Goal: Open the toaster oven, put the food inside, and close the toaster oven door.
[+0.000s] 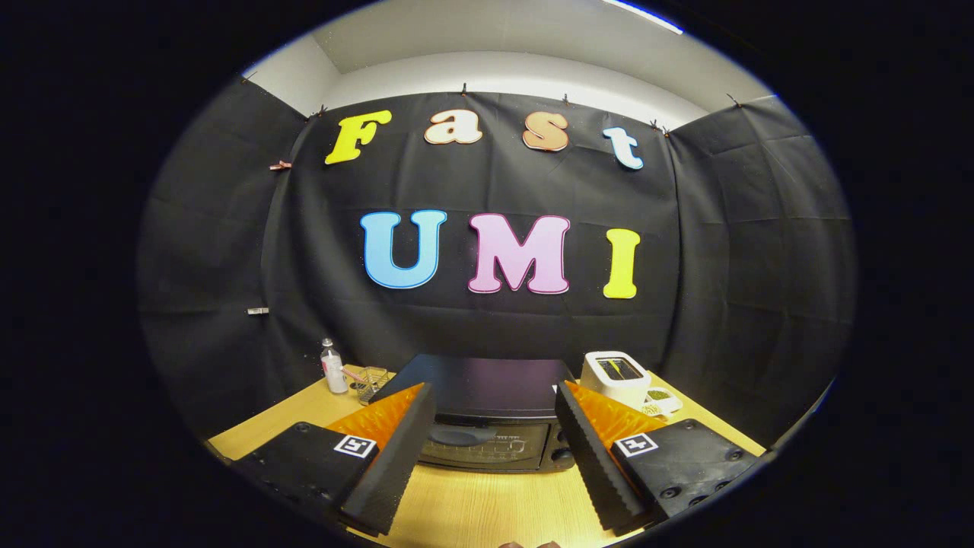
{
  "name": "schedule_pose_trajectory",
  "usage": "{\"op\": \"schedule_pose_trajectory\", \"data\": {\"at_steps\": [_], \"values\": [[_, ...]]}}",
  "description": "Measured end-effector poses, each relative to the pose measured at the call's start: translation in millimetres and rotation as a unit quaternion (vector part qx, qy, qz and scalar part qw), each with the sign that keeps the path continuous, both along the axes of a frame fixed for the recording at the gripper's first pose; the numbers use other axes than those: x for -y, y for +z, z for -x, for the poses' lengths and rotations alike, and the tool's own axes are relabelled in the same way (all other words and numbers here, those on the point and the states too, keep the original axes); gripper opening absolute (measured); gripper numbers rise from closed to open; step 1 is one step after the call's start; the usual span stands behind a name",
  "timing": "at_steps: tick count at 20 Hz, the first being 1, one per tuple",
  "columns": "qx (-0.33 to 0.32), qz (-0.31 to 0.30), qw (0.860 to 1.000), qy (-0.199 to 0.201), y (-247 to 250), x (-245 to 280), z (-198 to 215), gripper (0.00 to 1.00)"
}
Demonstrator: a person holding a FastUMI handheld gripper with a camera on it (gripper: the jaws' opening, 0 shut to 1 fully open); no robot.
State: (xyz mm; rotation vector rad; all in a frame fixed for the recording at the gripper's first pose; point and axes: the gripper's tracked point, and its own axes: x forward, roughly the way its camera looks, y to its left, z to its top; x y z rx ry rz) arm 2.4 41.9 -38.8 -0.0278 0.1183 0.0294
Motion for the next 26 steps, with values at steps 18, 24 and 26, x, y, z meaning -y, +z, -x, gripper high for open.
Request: {"op": "schedule_pose_trajectory", "data": {"at_steps": [18,24,26], "values": [[-0.141,-0.012,0.99,-0.005,-118,-36,-91,0.98],[-0.175,-0.025,0.984,-0.019,-148,-36,-104,0.98],[-0.171,-0.018,0.985,-0.014,-148,-38,-106,0.99]]}}
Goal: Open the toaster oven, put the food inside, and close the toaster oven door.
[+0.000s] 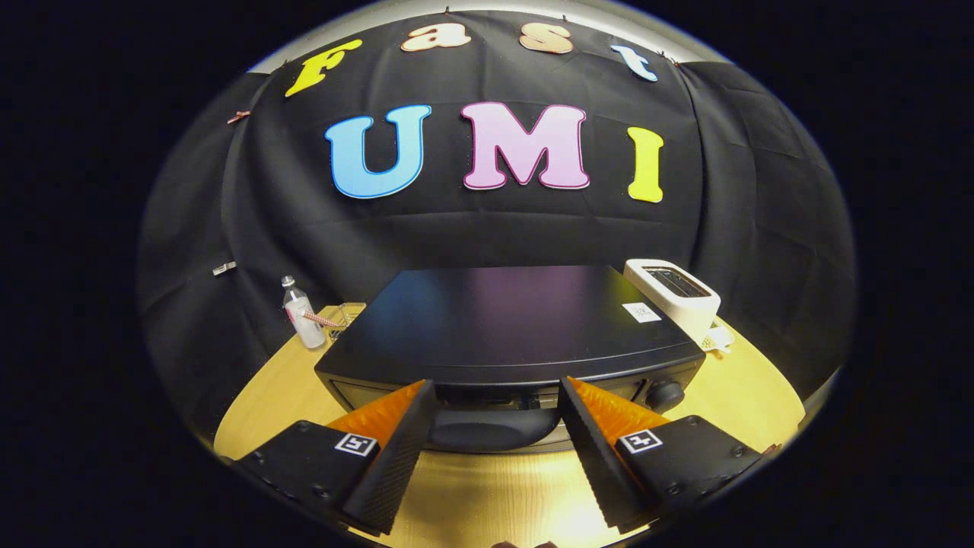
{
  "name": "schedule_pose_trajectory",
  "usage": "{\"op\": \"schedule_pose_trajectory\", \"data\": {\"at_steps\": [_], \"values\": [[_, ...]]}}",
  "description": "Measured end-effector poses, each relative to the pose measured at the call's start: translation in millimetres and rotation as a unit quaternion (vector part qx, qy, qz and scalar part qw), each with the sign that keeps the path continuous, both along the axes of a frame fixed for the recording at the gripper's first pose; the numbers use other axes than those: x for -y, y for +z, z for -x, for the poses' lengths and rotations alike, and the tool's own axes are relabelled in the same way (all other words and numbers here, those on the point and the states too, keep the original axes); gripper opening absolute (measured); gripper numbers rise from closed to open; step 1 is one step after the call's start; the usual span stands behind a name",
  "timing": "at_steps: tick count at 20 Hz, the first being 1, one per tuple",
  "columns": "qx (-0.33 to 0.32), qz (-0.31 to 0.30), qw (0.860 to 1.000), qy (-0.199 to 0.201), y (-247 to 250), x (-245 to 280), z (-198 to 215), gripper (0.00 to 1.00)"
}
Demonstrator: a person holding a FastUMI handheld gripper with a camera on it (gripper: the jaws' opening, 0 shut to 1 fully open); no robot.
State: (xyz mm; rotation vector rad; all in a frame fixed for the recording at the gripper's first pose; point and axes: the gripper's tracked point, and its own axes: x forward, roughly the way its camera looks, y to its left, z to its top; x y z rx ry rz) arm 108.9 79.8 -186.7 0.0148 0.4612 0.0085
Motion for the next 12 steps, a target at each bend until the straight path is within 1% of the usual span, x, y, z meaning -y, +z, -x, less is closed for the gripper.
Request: {"op": "schedule_pose_trajectory", "data": {"at_steps": [2,5,12], "values": [[-0.002,0.008,1.0,0.002,-1,-2,-2,1.0],[-0.014,0.005,1.0,-0.008,-3,-1,-2,0.99],[-0.006,0.008,1.0,-0.003,-4,-2,7,1.0]]}}
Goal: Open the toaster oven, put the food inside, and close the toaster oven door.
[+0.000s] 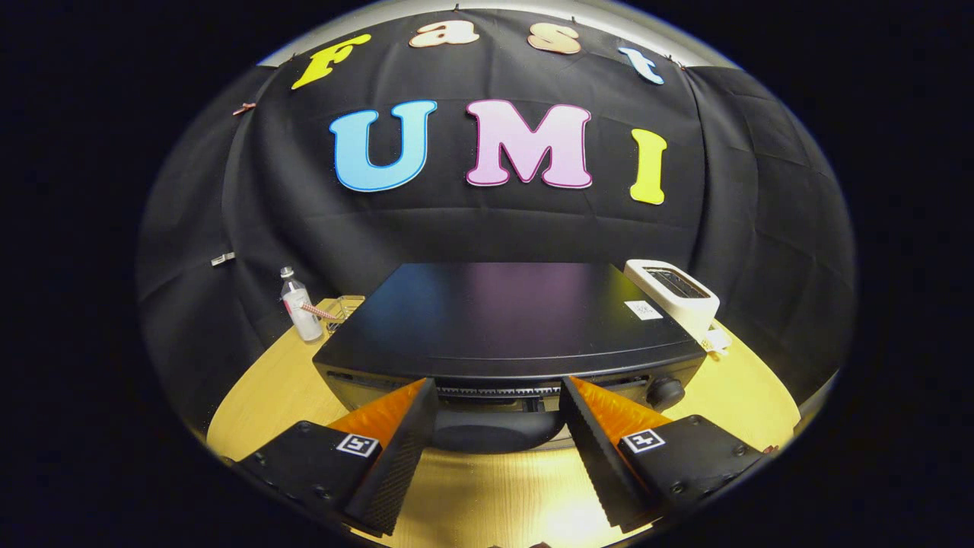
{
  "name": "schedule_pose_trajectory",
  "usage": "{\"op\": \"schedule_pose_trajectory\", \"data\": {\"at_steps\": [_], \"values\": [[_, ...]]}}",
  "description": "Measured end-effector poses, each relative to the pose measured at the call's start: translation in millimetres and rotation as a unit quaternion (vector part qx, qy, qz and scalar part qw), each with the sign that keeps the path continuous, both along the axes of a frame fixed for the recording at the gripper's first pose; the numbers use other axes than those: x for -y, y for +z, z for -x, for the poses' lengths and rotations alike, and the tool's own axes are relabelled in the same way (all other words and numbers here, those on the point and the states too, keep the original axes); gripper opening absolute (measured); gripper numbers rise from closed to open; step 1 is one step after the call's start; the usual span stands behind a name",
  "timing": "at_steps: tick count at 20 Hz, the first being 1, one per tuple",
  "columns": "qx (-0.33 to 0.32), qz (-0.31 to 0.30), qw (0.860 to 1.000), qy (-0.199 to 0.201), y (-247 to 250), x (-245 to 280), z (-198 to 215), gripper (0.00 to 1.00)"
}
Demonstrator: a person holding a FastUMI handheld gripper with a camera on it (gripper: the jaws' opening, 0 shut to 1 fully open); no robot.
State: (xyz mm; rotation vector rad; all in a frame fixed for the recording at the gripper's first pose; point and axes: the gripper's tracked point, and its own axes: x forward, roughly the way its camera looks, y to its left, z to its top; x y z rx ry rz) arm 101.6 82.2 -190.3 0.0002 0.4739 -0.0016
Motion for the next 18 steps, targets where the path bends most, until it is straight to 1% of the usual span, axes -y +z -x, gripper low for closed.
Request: {"op": "schedule_pose_trajectory", "data": {"at_steps": [10,18], "values": [[-0.011,-0.007,1.0,0.011,-18,3,49,0.99],[-0.023,0.004,0.999,0.025,-37,4,88,0.98]]}}
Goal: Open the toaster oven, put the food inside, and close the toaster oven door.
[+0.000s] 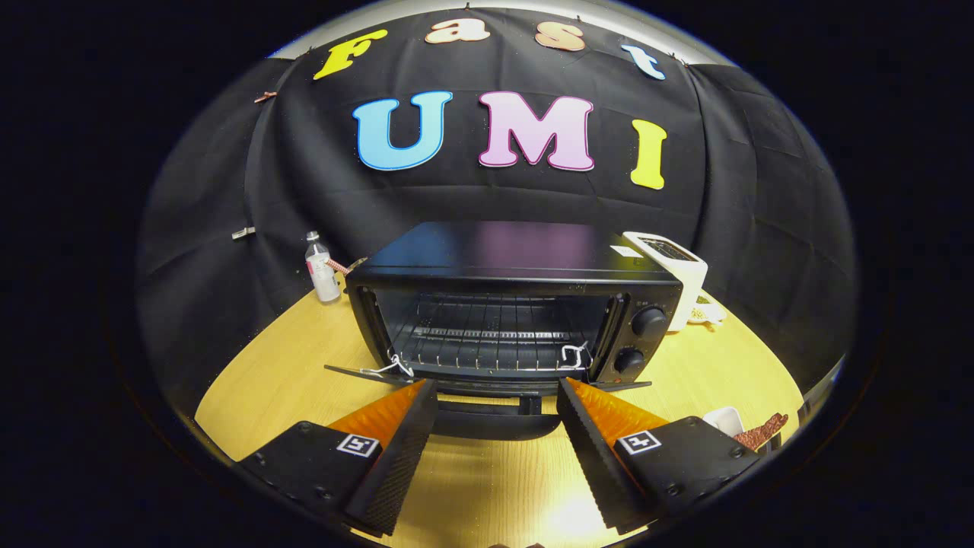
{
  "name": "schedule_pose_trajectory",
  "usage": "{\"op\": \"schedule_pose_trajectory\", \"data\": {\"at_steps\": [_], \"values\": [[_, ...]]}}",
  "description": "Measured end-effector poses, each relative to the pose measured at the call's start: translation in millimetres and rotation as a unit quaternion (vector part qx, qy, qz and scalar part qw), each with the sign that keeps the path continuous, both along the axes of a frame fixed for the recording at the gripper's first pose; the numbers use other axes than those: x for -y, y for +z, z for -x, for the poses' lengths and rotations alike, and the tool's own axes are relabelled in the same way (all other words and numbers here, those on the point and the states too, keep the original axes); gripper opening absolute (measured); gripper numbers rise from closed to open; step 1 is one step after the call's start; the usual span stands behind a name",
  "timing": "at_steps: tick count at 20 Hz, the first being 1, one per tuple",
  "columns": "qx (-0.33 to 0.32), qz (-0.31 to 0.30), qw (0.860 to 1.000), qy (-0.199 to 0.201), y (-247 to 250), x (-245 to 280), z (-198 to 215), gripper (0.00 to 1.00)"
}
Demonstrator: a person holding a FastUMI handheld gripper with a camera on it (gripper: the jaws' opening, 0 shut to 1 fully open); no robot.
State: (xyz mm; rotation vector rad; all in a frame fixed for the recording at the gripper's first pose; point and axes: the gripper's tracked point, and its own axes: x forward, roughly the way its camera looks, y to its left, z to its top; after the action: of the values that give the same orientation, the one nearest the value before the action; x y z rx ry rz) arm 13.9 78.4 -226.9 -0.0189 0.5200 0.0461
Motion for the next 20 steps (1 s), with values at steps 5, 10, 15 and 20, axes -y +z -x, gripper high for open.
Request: {"op": "schedule_pose_trajectory", "data": {"at_steps": [5,10,15,20], "values": [[-0.015,0.025,0.999,0.027,-21,-2,24,0.97],[-0.047,0.039,0.997,0.049,-59,4,47,0.98],[-0.103,0.009,0.994,0.026,-86,16,61,0.98],[-0.088,-0.002,0.996,0.028,-57,24,66,0.97]]}}
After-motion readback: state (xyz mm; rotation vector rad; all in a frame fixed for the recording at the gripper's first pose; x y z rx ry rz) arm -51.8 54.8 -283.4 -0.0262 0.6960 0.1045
